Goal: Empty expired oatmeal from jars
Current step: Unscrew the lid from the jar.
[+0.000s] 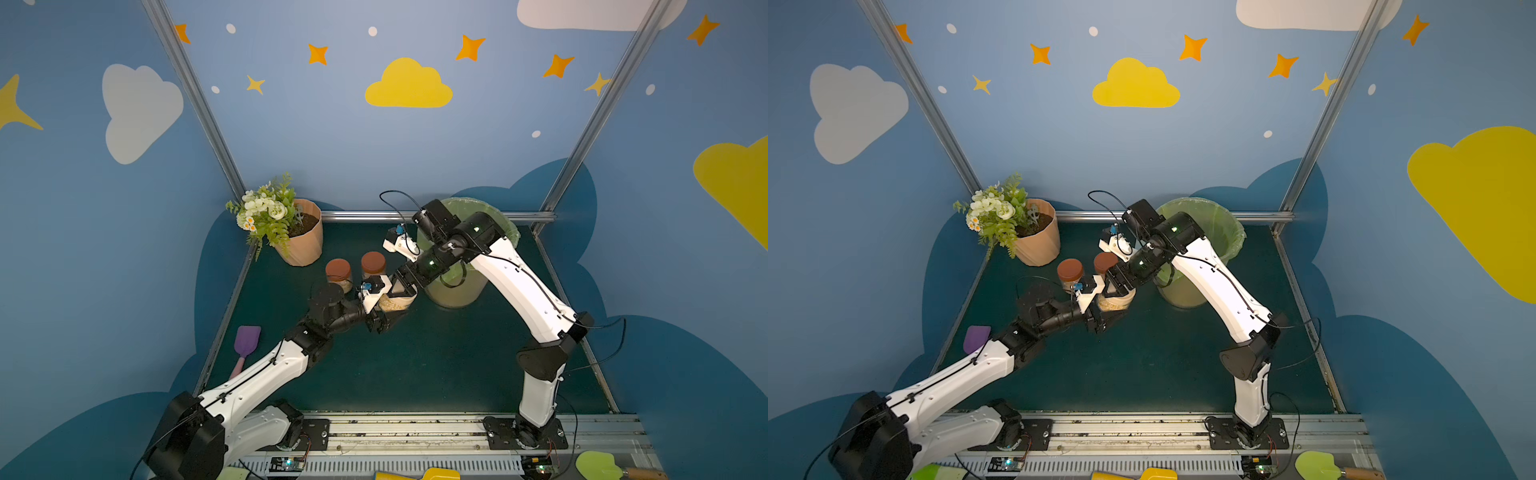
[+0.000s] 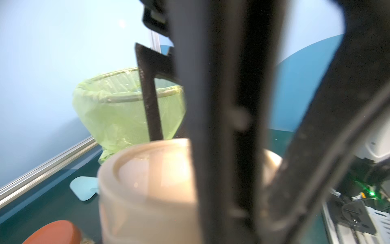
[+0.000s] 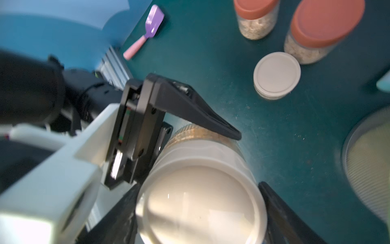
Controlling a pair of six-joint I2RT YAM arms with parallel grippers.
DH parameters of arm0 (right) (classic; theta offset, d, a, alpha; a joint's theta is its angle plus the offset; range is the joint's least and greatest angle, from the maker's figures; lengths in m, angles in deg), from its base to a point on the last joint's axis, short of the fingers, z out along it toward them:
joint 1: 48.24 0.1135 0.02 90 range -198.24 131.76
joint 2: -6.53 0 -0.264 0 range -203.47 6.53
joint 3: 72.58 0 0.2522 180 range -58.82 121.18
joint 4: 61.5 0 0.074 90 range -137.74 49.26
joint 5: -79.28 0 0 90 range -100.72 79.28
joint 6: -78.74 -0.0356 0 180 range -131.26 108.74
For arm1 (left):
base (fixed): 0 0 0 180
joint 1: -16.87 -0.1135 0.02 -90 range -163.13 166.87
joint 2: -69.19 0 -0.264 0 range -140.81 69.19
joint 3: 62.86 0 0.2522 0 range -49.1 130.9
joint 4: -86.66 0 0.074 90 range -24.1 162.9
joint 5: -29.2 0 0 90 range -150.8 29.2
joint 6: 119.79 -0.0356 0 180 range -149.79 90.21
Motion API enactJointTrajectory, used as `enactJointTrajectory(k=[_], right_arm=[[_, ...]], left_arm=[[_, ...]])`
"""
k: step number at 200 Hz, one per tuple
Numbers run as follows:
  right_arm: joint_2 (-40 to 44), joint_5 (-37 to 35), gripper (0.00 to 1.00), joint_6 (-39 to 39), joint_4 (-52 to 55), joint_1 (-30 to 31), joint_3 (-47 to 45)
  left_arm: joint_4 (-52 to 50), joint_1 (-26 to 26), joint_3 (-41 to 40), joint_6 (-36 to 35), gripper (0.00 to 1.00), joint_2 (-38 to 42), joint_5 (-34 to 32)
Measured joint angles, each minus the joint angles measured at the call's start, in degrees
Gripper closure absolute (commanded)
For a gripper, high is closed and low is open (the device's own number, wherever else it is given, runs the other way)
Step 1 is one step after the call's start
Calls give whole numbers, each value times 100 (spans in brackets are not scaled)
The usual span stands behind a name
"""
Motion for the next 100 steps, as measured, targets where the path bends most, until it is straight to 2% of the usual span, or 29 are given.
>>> enactJointTrajectory(k=[37, 64, 79, 100], right_arm=[[76, -111, 56, 1156, 37, 162, -195], [74, -249, 59, 1725, 57, 273, -210], [74, -286, 67, 2037, 55, 291, -219], [131, -275, 67, 2450, -90, 302, -452]], left_arm=[[9, -11, -173, 44, 96, 72, 260], [7, -15, -293, 44, 96, 170, 267], [13, -15, -350, 44, 96, 236, 243], [4, -17, -435, 24, 96, 282, 188]])
